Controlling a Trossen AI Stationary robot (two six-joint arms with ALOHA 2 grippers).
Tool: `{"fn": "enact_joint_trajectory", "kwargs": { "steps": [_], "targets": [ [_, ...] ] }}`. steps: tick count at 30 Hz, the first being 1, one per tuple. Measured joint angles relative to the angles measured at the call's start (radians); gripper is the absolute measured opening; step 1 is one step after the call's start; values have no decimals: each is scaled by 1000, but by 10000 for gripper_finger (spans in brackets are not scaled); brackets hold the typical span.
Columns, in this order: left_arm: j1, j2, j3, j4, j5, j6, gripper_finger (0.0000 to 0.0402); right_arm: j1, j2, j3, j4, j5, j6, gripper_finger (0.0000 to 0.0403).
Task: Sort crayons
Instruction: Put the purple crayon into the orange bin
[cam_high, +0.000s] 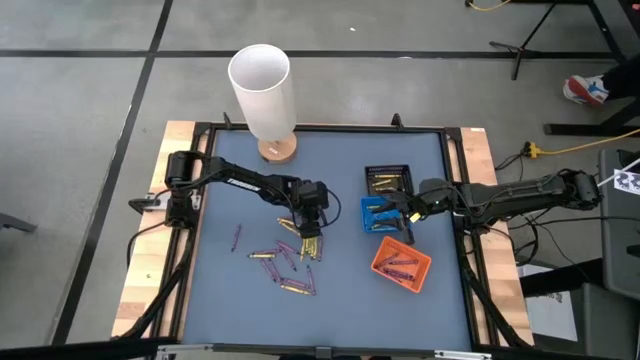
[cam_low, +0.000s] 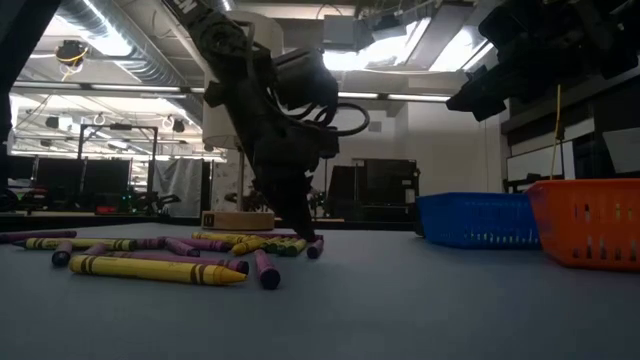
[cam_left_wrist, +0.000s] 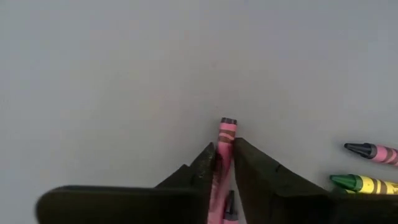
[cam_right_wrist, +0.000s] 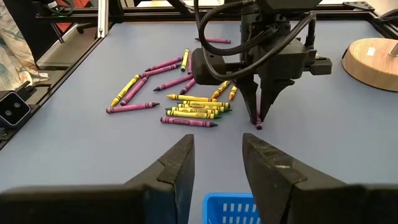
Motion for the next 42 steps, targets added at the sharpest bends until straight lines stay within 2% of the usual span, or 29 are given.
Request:
{"fn": "enact_joint_trajectory", "kwargs": {
  "steps": [8,22,29,42],
  "targets": [
    [0,1,-2,21,-7,1,11,0,0,0,0,0,0,134],
    [-35,10,-5,189,2,8,9,0,0,0,5,3,0,134],
    [-103,10,-4,371,9,8,8,0,0,0,7,81,-1,134],
    [-235,7,-3,883,-25,9,8,0,0,0,8,271,-1,134]
  ]
}}
